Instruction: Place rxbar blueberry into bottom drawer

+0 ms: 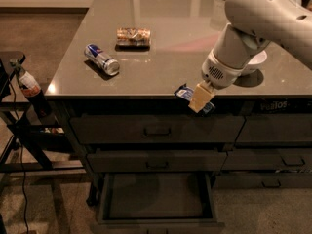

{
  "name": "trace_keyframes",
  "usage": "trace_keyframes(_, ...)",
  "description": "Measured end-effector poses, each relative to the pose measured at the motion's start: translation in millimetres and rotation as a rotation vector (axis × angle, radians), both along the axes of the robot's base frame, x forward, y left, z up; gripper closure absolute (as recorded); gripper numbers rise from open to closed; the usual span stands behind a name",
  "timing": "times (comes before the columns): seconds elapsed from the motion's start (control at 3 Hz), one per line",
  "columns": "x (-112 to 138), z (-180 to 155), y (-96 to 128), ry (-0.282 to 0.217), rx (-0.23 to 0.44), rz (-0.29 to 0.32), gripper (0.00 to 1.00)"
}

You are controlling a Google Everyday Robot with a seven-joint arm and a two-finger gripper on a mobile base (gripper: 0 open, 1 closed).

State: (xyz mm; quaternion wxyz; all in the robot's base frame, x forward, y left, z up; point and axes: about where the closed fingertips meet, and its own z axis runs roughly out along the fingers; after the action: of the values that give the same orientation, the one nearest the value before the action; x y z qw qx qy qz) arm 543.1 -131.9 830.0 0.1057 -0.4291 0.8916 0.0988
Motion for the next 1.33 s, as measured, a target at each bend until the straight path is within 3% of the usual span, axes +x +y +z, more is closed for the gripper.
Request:
trace_keyframes(0.33, 0, 0, 0, 0.002, 0.000, 0.000, 1.00)
trace_keyframes(0.67, -23, -3, -8, 0.038, -0.006, -0.028, 1.00)
trace_keyframes(1.33, -96, -21, -26, 0.156, 0.025, -0.145, 1.00)
